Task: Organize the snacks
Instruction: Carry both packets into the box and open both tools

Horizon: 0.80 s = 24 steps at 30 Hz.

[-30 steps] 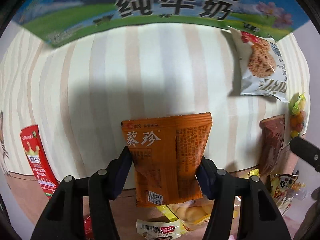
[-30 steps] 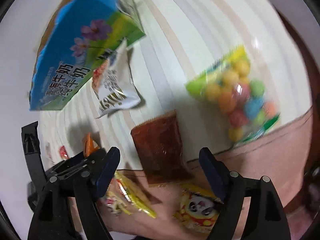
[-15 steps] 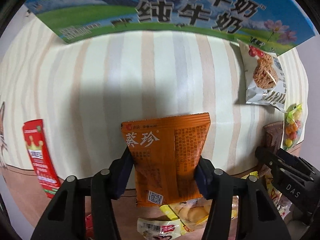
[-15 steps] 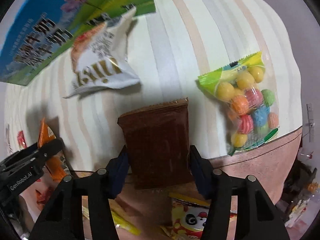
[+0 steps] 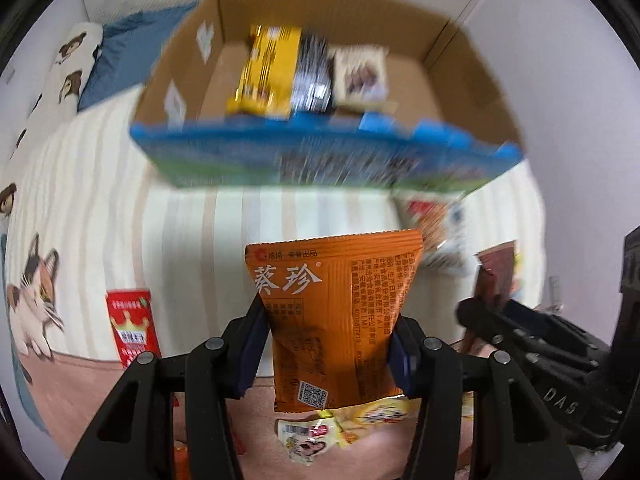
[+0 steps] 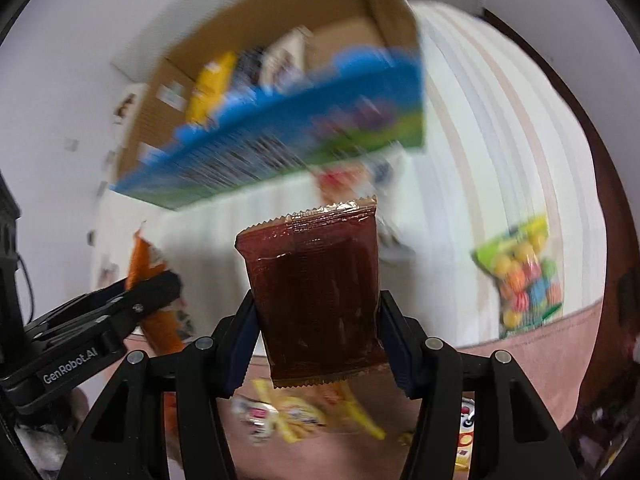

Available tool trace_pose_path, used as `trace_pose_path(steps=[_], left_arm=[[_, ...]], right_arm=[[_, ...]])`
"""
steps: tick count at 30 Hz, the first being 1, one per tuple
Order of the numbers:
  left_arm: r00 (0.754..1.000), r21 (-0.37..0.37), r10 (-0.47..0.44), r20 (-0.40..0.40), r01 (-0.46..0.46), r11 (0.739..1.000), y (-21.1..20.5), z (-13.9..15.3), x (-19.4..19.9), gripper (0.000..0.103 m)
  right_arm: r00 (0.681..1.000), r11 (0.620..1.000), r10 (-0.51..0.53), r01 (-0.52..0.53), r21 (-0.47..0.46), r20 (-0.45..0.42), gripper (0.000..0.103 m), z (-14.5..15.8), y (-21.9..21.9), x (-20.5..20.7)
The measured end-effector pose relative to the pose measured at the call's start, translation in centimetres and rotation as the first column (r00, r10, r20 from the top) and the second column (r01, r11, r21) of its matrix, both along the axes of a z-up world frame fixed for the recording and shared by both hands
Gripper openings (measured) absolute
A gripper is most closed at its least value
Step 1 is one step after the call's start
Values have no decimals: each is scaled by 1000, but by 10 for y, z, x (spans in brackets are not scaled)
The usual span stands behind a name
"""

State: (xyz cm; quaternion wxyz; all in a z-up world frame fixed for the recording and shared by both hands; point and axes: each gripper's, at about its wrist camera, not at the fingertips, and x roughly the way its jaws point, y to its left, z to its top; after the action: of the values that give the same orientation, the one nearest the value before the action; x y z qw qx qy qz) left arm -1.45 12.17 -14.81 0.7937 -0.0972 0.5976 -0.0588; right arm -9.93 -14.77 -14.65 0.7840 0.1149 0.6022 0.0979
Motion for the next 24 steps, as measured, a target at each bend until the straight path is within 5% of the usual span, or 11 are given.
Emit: trace_pose_path(steps=[5, 11, 18, 24], left_arm=[[998, -38, -18, 54, 20, 999, -9, 40, 28, 50], [997, 33, -23, 78, 20, 999, 2, 66, 81, 50], [1000, 153, -22, 0, 22, 988, 21, 41, 169, 50], [994, 180, -9, -109, 29, 983, 33, -1, 231, 50]], right_arm=[[997, 997, 35, -39, 64, 70, 59, 58, 16, 28], [990, 998, 46, -52, 41, 131, 59, 96, 44, 90], [996, 1000, 16, -15, -21, 91, 59, 81, 39, 177], [1000, 994, 17, -15, -107, 17, 59, 38, 40, 244]])
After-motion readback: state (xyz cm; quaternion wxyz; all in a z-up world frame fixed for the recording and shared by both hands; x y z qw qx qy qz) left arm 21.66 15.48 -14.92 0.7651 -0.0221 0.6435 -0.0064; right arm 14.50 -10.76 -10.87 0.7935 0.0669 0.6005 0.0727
